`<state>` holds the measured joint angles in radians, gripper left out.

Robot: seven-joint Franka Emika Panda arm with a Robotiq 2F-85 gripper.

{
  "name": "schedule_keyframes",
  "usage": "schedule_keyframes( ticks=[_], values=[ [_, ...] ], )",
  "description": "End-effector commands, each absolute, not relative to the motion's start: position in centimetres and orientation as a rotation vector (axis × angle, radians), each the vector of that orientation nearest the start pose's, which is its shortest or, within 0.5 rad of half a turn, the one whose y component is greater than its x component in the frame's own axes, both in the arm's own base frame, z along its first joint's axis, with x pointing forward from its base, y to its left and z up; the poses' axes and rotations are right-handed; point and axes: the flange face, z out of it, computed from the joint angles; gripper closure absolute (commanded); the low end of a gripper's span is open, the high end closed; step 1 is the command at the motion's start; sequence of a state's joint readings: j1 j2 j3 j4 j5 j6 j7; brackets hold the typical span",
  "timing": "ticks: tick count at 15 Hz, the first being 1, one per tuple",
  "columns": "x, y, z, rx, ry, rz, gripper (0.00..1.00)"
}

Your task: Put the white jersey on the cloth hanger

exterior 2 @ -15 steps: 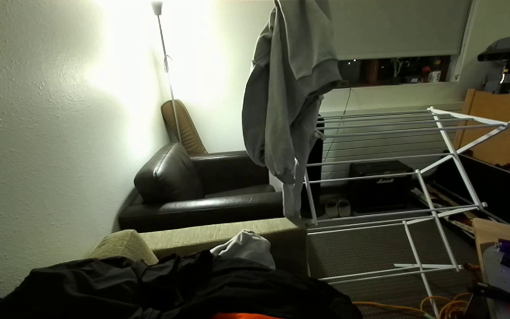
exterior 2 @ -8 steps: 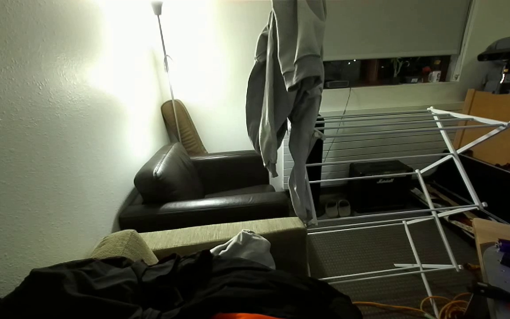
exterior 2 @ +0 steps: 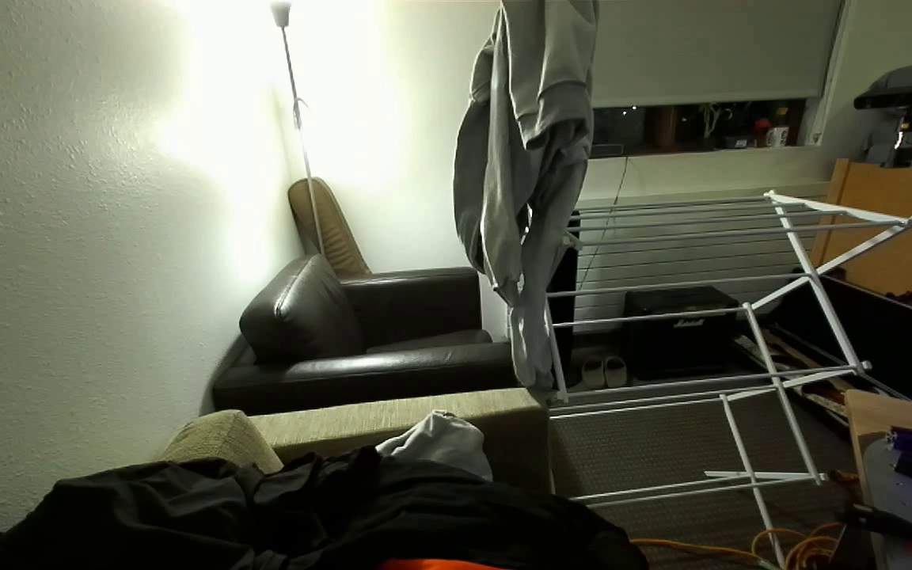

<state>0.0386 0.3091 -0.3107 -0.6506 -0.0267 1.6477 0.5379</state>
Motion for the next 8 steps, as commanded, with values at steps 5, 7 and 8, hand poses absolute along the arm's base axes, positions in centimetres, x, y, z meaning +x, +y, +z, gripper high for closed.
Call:
schedule_keyframes(
  ticks=[5, 7, 8],
  values=[
    [53.9, -12.4, 89.1, -2.785, 1.115, -1.120, 0.97],
    [53.2, -12.8, 89.3, -2.797, 1.127, -1.096, 0.97],
    [52.8, -12.9, 89.4, -2.808, 1.134, -1.084, 0.97]
  ],
)
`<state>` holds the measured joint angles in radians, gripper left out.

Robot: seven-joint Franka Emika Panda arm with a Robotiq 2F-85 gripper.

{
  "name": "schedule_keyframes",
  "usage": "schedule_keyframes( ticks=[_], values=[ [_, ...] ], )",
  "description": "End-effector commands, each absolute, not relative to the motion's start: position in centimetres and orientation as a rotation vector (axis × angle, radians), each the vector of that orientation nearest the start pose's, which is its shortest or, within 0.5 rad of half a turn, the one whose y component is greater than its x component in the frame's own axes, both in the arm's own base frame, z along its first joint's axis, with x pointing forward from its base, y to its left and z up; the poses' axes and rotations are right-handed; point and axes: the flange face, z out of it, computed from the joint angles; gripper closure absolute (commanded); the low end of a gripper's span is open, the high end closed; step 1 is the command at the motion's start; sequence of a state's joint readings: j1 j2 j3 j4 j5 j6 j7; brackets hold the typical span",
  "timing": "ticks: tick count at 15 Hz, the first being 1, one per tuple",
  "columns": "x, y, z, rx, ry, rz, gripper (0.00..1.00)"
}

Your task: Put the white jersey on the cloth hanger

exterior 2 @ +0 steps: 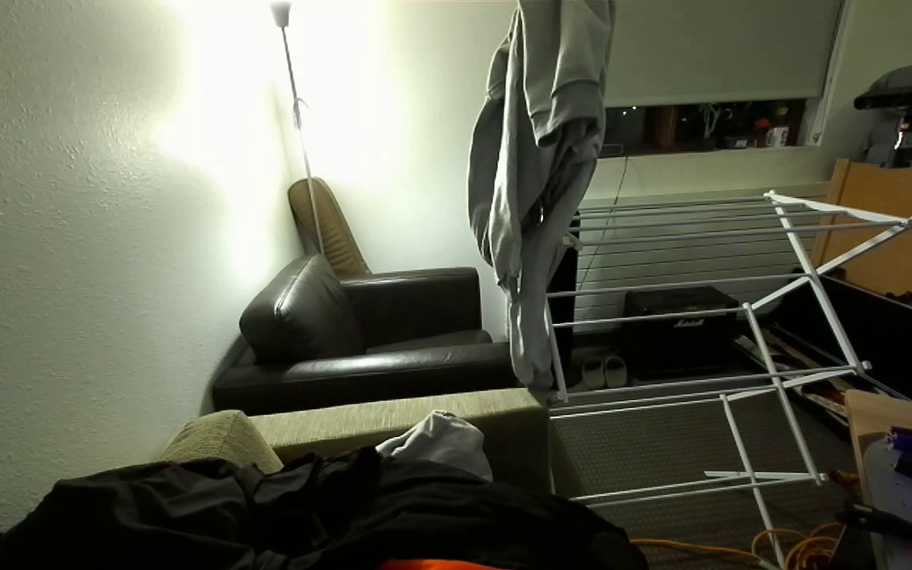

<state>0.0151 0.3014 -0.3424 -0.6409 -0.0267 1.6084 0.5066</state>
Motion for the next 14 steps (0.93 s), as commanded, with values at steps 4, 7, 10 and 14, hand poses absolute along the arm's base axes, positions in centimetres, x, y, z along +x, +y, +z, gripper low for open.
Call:
schedule_keyframes(
  ticks=[4, 7, 10, 14],
  values=[
    [50.7, -13.2, 89.9, -2.850, 1.146, -1.021, 0.97],
    [50.3, -11.2, 89.8, -2.887, 1.166, -0.974, 0.97],
    [50.5, -9.3, 89.3, -2.948, 1.136, -0.938, 0.97],
    [50.7, -7.8, 88.4, -3.016, 1.102, -0.875, 0.97]
  ],
)
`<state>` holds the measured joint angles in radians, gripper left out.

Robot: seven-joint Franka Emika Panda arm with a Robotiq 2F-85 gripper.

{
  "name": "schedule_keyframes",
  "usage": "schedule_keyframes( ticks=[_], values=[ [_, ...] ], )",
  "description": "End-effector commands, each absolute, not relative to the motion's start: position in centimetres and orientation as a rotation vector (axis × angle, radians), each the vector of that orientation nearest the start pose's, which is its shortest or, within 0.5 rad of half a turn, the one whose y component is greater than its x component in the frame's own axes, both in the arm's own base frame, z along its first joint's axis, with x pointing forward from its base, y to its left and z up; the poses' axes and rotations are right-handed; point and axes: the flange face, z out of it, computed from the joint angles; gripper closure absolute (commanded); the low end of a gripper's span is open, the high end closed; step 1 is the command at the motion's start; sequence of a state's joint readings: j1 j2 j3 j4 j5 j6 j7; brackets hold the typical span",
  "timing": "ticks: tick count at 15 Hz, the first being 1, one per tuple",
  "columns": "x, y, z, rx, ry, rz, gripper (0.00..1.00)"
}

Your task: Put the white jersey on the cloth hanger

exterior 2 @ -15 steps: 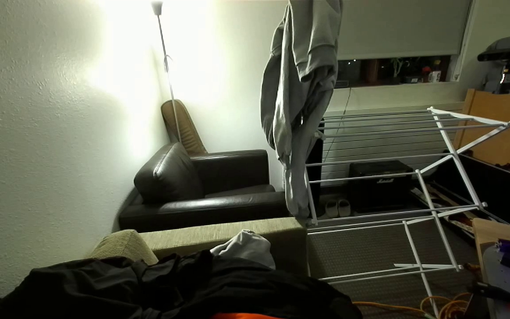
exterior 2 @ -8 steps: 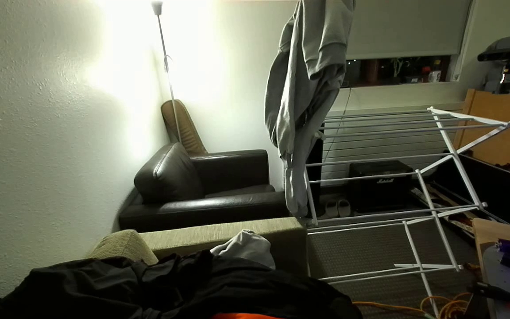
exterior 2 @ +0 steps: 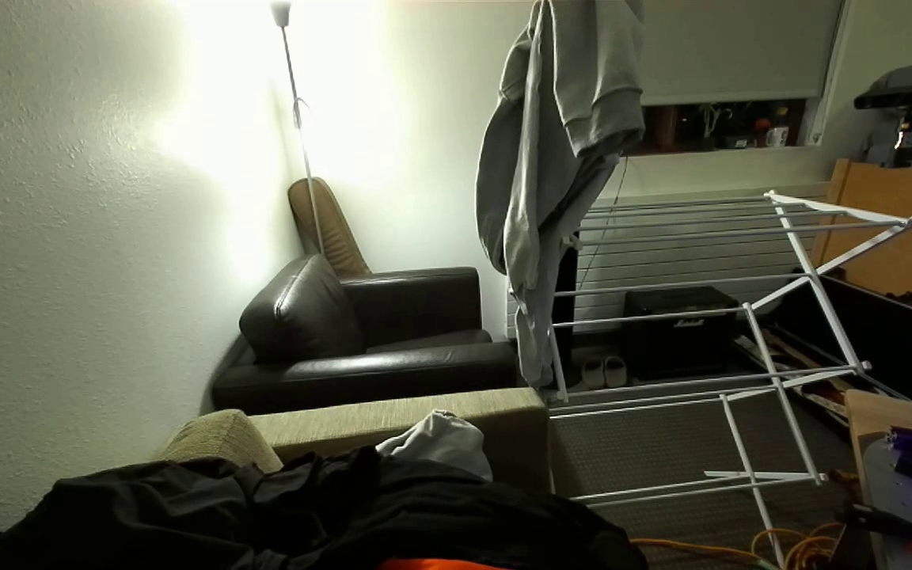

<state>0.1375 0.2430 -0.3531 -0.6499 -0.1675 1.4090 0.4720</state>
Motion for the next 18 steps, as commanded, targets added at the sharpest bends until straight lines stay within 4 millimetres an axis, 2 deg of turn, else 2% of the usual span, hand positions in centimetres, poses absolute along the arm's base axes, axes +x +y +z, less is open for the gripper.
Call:
schedule_keyframes(
  ticks=[1, 7, 12, 18],
  values=[
    [50.8, -7.6, 88.1, -3.025, 1.100, -0.856, 0.97],
    [49.7, -7.0, 86.6, -3.098, 1.157, -0.732, 0.97],
    [46.5, -6.3, 86.0, -3.160, 1.288, -0.644, 0.97],
    [42.8, -4.5, 84.0, -3.157, 1.408, -0.565, 0.97]
  ],
)
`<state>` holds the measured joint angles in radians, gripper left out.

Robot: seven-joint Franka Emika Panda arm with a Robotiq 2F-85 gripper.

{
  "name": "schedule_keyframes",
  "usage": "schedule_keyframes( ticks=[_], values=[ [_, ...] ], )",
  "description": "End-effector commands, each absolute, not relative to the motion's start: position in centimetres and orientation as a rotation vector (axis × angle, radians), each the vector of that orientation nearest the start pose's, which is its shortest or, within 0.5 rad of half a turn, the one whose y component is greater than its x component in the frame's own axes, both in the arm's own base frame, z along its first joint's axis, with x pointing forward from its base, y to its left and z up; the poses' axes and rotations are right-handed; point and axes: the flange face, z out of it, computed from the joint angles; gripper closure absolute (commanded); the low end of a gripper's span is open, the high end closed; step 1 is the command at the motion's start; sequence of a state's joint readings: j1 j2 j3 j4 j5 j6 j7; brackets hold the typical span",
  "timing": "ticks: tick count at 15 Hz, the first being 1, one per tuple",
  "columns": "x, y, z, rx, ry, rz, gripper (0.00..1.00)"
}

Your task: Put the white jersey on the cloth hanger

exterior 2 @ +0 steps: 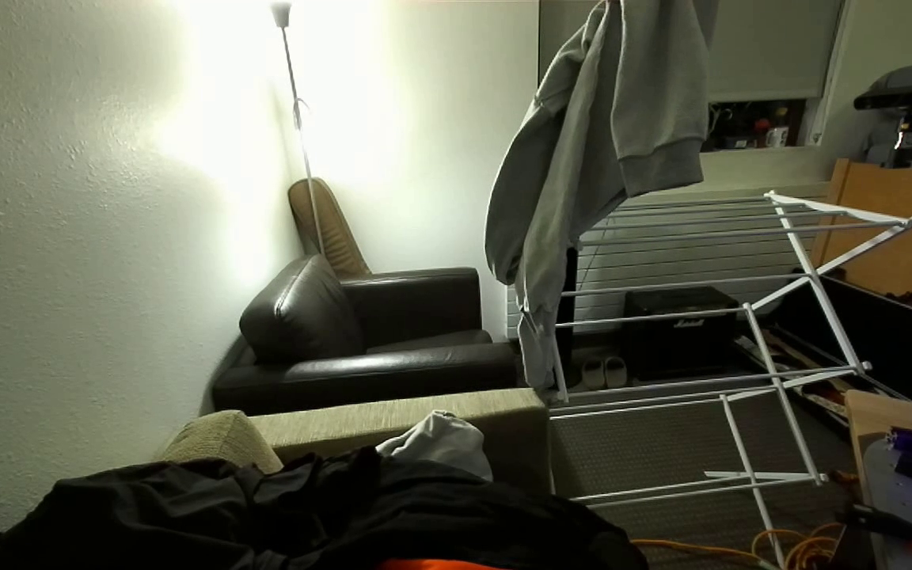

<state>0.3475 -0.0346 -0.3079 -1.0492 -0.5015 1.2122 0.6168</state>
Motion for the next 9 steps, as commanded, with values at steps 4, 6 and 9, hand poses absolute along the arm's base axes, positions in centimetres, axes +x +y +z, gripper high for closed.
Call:
schedule_keyframes(
  ticks=[4, 6, 9],
  values=[
    [41.6, -4.1, 82.5, -3.121, 1.470, -0.576, 0.97],
    [41.2, -4.0, 81.9, -3.112, 1.490, -0.584, 0.97],
    [41.5, -4.1, 81.2, -3.073, 1.483, -0.656, 0.97]
  ],
)
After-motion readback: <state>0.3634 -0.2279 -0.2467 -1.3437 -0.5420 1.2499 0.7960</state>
